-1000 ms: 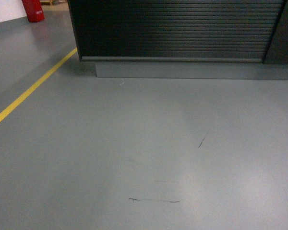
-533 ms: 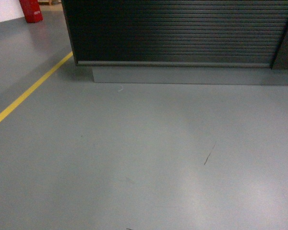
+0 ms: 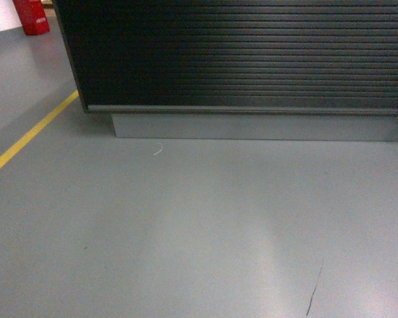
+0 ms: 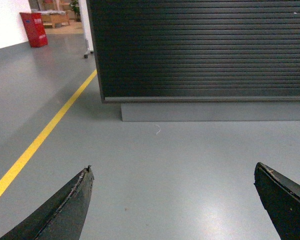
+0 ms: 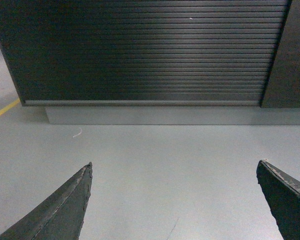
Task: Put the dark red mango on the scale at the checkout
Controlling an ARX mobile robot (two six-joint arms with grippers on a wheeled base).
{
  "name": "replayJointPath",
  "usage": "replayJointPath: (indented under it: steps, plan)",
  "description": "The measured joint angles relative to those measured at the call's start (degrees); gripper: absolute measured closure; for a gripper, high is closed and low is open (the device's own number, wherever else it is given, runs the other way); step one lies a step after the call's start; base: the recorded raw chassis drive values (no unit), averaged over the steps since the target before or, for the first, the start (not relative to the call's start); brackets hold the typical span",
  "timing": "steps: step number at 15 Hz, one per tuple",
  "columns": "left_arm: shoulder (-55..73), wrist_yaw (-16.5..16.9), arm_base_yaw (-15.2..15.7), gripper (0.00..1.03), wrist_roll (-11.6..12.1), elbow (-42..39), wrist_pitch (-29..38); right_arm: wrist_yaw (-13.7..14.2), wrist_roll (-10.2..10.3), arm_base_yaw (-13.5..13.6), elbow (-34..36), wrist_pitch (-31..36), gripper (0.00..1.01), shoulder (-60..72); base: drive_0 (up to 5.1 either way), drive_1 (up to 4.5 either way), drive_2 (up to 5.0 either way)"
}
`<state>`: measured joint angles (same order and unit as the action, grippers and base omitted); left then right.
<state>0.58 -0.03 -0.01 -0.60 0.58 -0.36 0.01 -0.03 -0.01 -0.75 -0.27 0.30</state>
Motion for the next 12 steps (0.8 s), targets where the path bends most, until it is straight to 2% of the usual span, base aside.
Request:
replayJointPath:
  steps: [12]
  plan:
    - [0.0, -0.04, 0.0, 0.05, 0.0, 0.0, 0.04, -0.02, 0.0, 0.0, 0.0, 0.15, 0.03, 0.0, 0.1, 4.31, -4.2]
